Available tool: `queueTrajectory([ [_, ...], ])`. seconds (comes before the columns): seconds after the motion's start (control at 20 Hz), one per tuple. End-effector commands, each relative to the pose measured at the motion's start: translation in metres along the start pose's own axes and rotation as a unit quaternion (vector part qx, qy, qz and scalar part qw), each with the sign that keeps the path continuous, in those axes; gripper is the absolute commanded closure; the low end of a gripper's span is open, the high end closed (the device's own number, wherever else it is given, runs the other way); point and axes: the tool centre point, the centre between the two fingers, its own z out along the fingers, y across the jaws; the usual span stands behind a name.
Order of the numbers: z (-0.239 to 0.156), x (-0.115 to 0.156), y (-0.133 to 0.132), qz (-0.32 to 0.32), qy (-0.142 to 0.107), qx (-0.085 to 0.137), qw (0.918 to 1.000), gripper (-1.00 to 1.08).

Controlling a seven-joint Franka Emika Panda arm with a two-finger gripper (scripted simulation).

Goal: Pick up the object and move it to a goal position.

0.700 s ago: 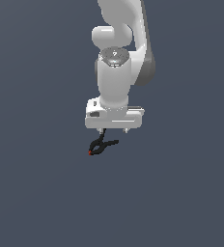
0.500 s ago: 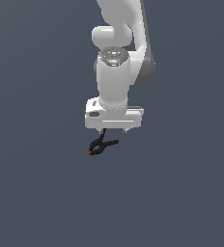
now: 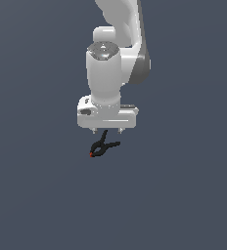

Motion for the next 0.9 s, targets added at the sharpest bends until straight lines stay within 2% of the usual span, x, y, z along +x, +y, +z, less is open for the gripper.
queueTrajectory([
  [0.0, 0.001, 0.0, -0.001, 0.0, 0.0, 0.0, 1.0, -0.92],
  [0.5, 0.024, -0.006, 0.003, 0.062, -0.006, 0.004, 0.998, -0.92],
  [0.7, 0.041, -0.011, 0.006, 0.111, -0.011, 0.005, 0.9938, -0.92],
  [0.85, 0.057, -0.017, 0.01, 0.156, -0.015, 0.005, 0.9877, -0.92],
])
